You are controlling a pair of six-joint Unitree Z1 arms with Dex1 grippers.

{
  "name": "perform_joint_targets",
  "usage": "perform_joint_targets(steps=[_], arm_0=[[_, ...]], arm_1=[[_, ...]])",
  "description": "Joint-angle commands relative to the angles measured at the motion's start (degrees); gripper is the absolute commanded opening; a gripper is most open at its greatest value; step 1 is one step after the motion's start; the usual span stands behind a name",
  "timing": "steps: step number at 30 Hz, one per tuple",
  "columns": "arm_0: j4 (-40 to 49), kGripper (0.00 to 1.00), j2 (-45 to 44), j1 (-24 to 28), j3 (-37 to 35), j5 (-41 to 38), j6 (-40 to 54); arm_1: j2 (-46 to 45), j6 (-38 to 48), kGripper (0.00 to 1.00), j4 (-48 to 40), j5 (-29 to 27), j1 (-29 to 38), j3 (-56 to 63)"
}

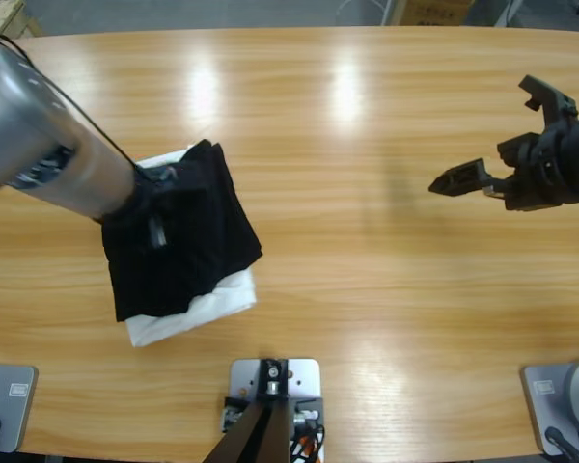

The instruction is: Fold clothes

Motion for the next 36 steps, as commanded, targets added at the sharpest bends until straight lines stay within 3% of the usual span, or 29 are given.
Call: perform_joint_targets(steps=[1,6,9,15,20,28,36], arm_0=[[4.1,0.987,-3.1,4.0,1.8,4.1,-4.2],[8.5,0.987,-5.1,6.4,2.0,6.8,-9.6],[9.2,0.991,-11.4,7.3,1.7,5.8,-9.2],[8.2,1.0,-20.0,5.0,-1.2,-8.0,1.6],[7.7,0.994,-14.6,3.3,1.2,-15.9,5.8],[-0.4,0.986,-4.0,2.5,3.7,-16.3,9.2],[-0.9,0.982,2.7,2.3,1.8,-13.3,11.9]], arm_1=[[2.0,-0.6,1.0,-1.9,5.0,-0.6,1.9],[2.0,-0.3,1.0,-2.0,5.5,-0.6,1.8],[1.5,-0.3,1.0,-1.9,5.6,-0.6,2.0],[0.5,0.2,1.0,-1.9,5.8,-0.6,2.7],[-0.7,0.9,1.0,-2.1,5.7,-0.6,4.6],[0.4,0.9,1.0,-2.7,5.7,-0.6,5.3],[3.4,0.9,1.0,-4.0,5.7,-0.6,5.9]])
